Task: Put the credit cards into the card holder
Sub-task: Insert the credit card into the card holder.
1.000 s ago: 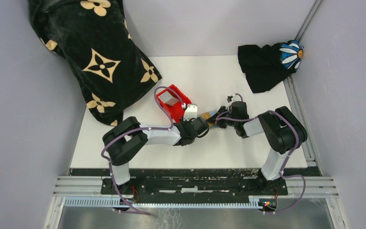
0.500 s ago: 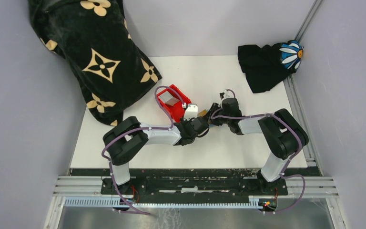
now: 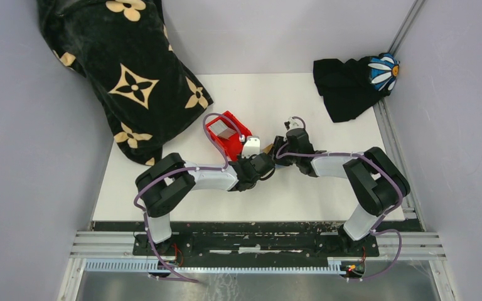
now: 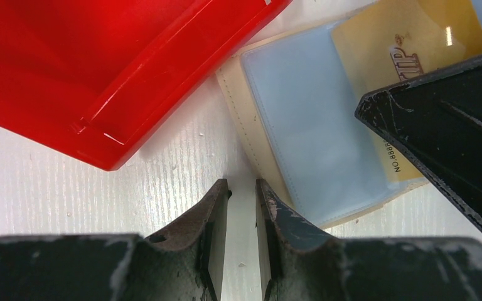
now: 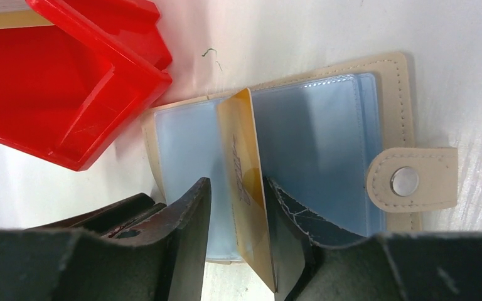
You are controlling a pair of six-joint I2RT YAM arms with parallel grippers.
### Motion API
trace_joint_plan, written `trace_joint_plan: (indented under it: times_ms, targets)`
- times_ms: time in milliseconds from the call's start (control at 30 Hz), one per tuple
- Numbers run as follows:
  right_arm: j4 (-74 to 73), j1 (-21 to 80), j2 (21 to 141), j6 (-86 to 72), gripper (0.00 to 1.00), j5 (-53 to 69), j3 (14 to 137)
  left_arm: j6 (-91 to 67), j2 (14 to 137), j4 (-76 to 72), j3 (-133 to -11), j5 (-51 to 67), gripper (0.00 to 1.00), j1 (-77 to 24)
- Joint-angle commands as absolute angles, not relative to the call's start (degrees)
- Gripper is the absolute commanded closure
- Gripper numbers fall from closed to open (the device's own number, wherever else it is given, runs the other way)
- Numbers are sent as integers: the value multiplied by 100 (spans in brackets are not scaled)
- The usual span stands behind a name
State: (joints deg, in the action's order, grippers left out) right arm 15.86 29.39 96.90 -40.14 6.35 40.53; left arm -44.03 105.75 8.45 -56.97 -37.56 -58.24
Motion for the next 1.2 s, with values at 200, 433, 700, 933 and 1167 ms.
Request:
trace_joint_plan:
  times_ms: [200,433,700,933,1167]
  targets:
    - [-297,2931,9822,-3559,53,-79,3784,-4410,11069,1193,-5334,-3138,70,-5781]
    - [-316,2928,9639,-3564,53,-97,3768,-4406,11065,1195,-5329,-3138,70,-5774]
    - [-313,2920,9483,-3579,53,-146,3714,-4412,11092,1183,-5320,-3124,70,-5778]
    - [-337,2916,9324,-3604,53,-159,3683,-4412,11123,1141,-5335,-3086,70,-5776]
    - [-474,2912,9196,-3549,50,-360,3727,-4395,11187,1084,-5381,-3005,70,-5779]
